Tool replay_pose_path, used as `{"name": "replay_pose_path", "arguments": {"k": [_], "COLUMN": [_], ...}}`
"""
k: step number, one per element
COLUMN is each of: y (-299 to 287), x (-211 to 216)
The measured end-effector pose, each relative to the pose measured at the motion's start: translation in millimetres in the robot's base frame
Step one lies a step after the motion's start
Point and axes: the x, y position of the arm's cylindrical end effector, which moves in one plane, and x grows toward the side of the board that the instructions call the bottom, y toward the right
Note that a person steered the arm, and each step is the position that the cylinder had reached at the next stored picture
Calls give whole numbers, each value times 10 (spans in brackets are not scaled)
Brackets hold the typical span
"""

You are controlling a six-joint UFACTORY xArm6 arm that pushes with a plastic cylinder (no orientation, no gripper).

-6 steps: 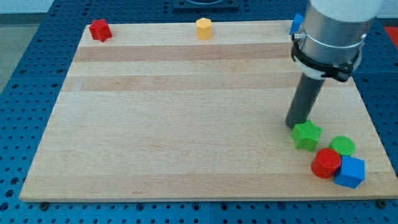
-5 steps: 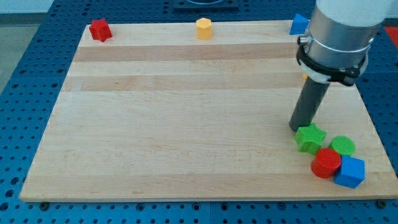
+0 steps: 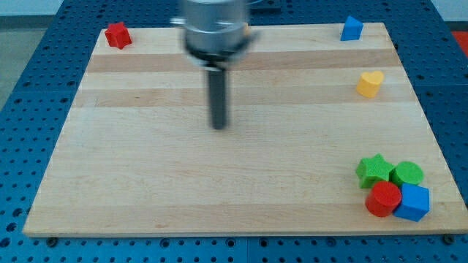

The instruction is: Move red star towards yellow hexagon

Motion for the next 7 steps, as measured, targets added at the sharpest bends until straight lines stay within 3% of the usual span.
{"name": "replay_pose_path", "arguments": {"k": [1, 2, 3, 5, 7], "y": [-1247, -2098, -2110, -2103, -1782], "x": [-441, -1078, -1123, -2455, -2426]}}
